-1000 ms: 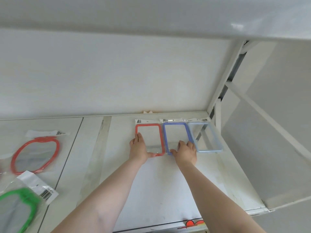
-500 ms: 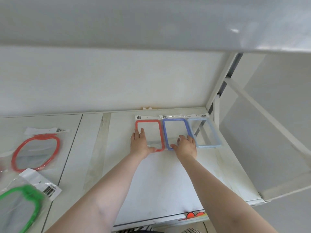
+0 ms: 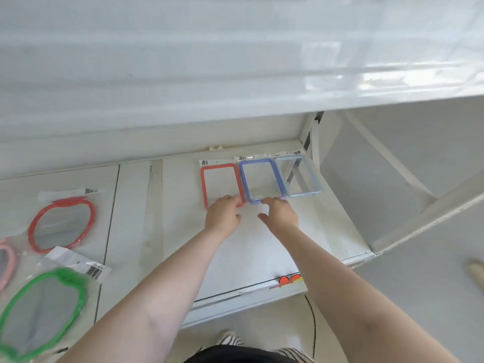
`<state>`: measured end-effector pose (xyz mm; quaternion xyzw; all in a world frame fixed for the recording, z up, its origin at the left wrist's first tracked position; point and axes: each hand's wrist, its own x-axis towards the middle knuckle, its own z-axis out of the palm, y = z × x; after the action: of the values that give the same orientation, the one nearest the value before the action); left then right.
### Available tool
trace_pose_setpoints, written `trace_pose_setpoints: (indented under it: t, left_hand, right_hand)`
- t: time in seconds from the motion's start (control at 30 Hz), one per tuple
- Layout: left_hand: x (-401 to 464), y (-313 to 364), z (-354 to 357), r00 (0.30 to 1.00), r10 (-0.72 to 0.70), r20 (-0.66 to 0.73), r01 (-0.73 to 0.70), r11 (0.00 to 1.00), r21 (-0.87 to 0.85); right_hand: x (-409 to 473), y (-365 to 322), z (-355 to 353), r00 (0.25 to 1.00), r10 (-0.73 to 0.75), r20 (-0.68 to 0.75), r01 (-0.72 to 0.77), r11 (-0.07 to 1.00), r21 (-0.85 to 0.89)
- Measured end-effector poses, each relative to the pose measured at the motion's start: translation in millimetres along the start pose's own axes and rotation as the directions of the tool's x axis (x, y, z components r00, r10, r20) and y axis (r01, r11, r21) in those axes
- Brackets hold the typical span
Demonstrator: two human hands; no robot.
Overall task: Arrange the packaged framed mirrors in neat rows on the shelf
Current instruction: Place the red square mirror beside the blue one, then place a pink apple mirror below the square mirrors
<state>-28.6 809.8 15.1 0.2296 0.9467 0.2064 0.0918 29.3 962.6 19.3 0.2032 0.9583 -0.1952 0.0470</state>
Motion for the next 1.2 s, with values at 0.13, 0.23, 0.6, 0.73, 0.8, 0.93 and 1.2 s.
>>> trace_pose_setpoints:
  t: [0.13, 0.23, 0.6, 0.73, 0.8, 0.93, 1.2]
  left_hand:
    - [-31.8, 3.5, 7.3, 1.0, 0.016, 0.01, -0.016, 0.999, 0.044]
    - [-58.9, 6.6, 8.9, 1.0, -0.006, 0.006, 0.005, 0.996, 0.087]
    - [-193.4, 70.7, 30.4, 0.997, 0.038, -0.062, -0.033, 0.996, 0.083]
    - [-235.7, 73.7, 35.2, 0.998, 0.035, -0.054, -0.029, 0.994, 0.102]
    - [-255.6, 70.9, 31.9, 0.997, 0.026, -0.068, -0.019, 0.995, 0.101]
    - [-292.1, 53.3, 18.8, 0.996, -0.022, -0.087, 0.032, 0.993, 0.113]
    - [-360.4, -12.1, -1.7, 0.978, -0.165, -0.126, 0.174, 0.982, 0.067]
  right_hand:
    - [-30.9, 7.4, 2.3, 0.999, -0.026, 0.02, 0.027, 0.999, -0.045]
    - [-60.1, 12.3, 2.6, 0.997, -0.075, 0.028, 0.077, 0.995, -0.067]
    - [-201.1, 57.3, -6.0, 0.995, -0.097, 0.026, 0.098, 0.993, -0.06]
    - [-238.2, 61.6, -7.1, 0.992, -0.125, 0.034, 0.127, 0.989, -0.077]
    - [-252.8, 58.5, -6.7, 0.99, -0.133, 0.049, 0.137, 0.988, -0.076]
    - [-277.8, 37.6, 5.1, 0.981, -0.175, 0.078, 0.184, 0.976, -0.116]
    - [-311.1, -28.9, 46.3, 0.936, -0.319, 0.146, 0.335, 0.937, -0.099]
